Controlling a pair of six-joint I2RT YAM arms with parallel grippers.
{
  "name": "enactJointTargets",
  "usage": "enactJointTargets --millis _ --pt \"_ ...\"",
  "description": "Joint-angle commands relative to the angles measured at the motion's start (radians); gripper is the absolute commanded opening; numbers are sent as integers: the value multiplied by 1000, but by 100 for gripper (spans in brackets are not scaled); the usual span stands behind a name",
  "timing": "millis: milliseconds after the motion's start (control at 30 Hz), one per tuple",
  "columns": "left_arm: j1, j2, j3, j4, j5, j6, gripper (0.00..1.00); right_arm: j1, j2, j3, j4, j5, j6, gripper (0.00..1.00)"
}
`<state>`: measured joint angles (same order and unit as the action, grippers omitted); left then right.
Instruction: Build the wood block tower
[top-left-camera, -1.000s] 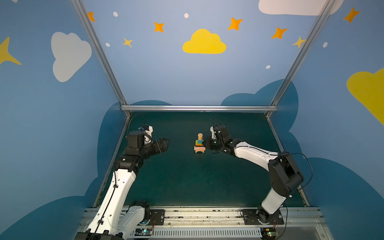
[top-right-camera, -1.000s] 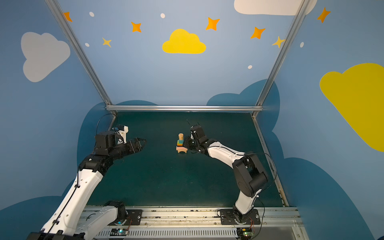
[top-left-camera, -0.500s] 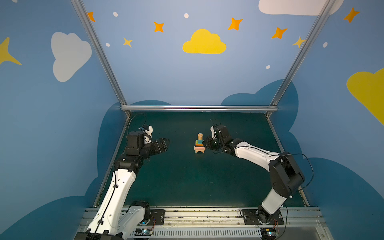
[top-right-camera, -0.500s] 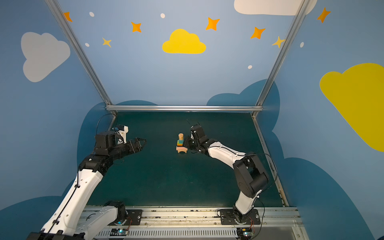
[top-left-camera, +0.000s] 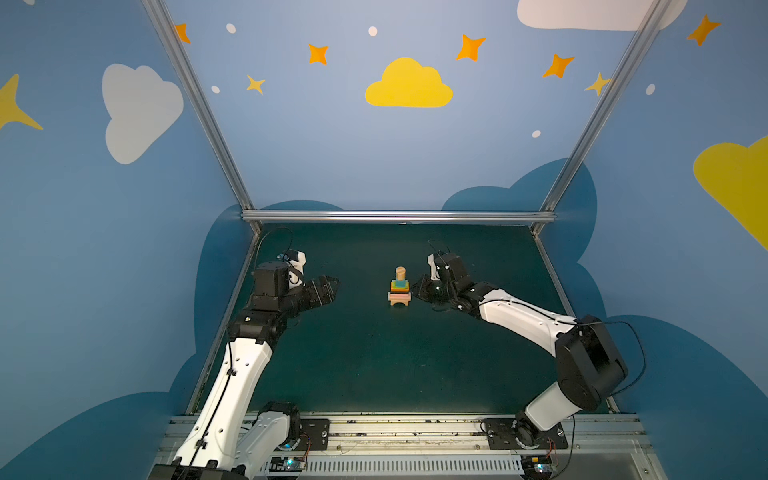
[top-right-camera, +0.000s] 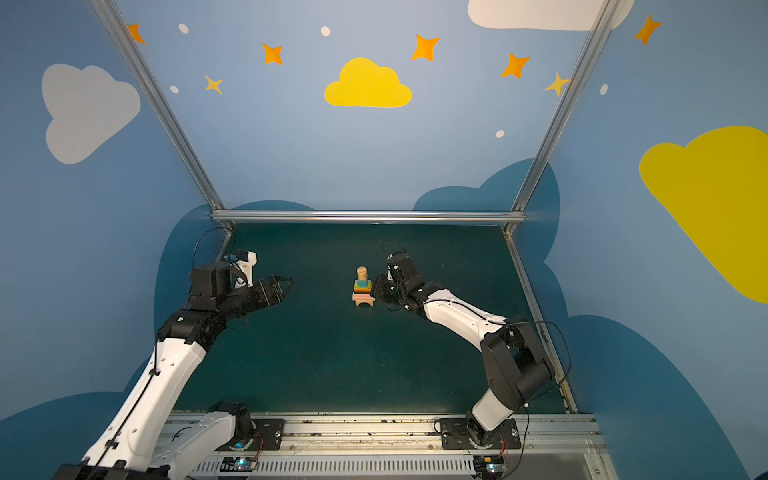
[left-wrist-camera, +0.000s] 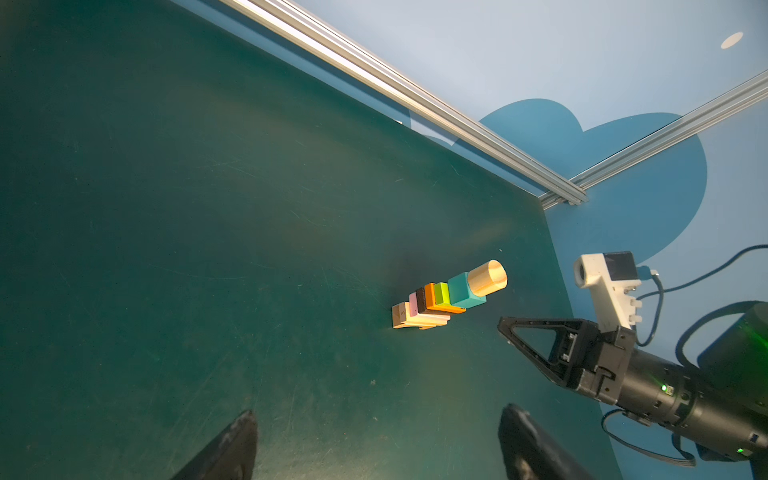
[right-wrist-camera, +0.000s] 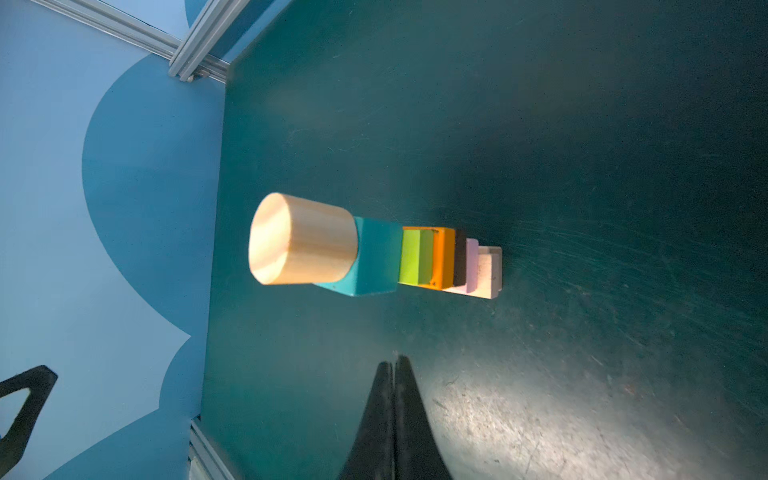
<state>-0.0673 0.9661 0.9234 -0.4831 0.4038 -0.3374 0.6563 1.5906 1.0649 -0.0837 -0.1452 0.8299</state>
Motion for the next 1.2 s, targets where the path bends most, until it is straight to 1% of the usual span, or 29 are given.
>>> enactJointTargets --millis 0,200,333,533,633,700,767,833,867,933,967,1033,1167 --pt "3 0 -9 5 -12 4 89 2 -74 -30 -40 38 -13 0" --pt "3 6 -11 3 -28 6 89 -8 -200 -88 -100 96 -33 0" --pt "1 2 -12 0 -47 12 89 -37 -319 -146 -143 123 -49 0" --pt "-8 -14 -24 12 -86 22 88 -124 -516 -226 -247 147 -102 0" --pt "-21 -20 -32 11 -136 26 88 -188 -618 -268 -292 155 -147 1" --pt "-40 -23 -32 -3 -203 34 88 -243 -677 -282 -324 146 -184 16" --pt "-63 -21 -29 -21 -292 42 88 -301 -726 -282 -360 131 -230 26" --pt "-86 -22 -31 -33 -366 50 89 -363 -766 -277 -390 116 -289 48" --pt "-95 -23 -32 -35 -397 52 90 -390 -779 -273 -398 108 -314 56" --pt "-109 -23 -33 -43 -459 60 94 -447 -794 -270 -404 96 -369 77" --pt "-112 -21 -34 -47 -489 63 97 -469 -795 -270 -405 94 -386 83" --pt "-116 -17 -32 -54 -546 70 98 -514 -789 -273 -401 96 -425 90" --pt "-116 -17 -36 -52 -632 79 100 -599 -744 -291 -359 80 -503 93"
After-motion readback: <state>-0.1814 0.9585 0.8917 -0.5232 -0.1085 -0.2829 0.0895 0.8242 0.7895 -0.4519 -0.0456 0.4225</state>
